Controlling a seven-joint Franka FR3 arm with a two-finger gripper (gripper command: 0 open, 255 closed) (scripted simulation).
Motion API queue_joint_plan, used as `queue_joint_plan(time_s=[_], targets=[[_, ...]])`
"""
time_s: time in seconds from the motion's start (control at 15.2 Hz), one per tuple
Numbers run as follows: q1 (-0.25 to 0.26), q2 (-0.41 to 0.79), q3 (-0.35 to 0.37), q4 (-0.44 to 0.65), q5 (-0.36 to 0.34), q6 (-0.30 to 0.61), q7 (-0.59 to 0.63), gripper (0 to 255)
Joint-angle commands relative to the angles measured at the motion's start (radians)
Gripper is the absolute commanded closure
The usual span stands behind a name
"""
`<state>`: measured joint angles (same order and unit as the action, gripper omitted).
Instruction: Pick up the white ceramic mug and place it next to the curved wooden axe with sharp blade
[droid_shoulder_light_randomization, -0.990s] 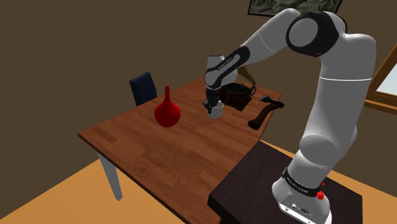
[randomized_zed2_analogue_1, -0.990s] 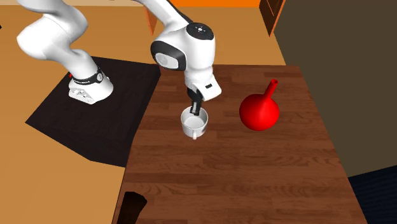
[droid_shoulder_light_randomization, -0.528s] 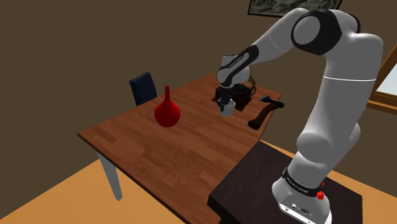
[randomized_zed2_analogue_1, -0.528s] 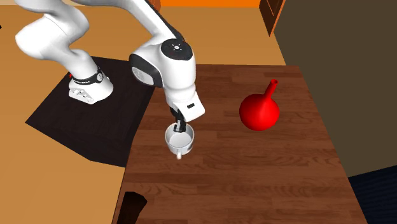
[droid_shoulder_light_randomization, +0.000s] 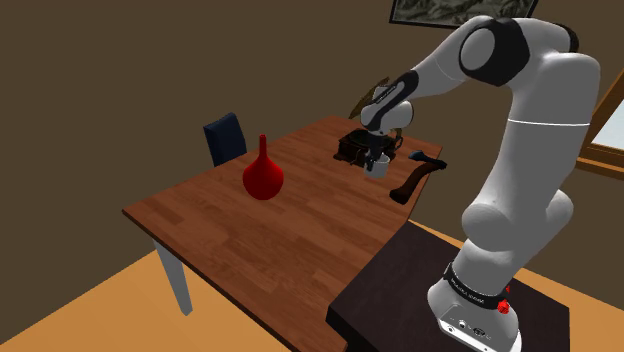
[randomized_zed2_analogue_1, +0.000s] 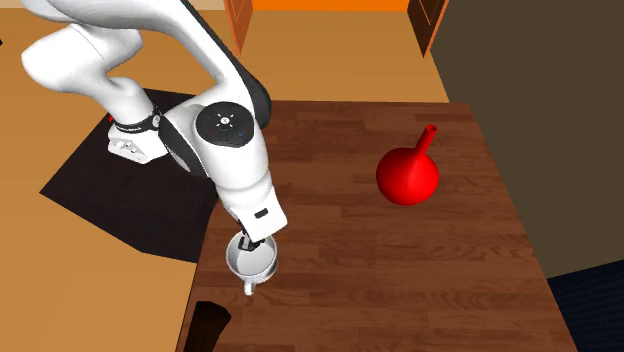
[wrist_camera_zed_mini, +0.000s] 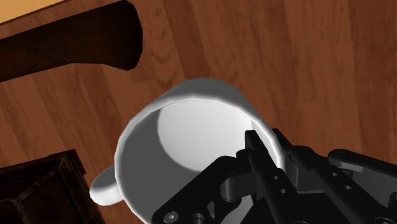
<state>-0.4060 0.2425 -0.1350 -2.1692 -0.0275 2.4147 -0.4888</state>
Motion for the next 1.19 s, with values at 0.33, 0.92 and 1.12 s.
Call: queue_joint_plan(time_s=[0.33, 0.92, 1.12], targets=[[-0.104, 0.051, -0.043, 0.071, 0.03, -0.015, -0.167, 255], [-0.112, 0.14, -0.033, 0.059, 0.049, 0.085, -0.176, 255], [-0.115, 0.173, -0.029, 0.059, 0.056, 0.117, -0.18, 255]])
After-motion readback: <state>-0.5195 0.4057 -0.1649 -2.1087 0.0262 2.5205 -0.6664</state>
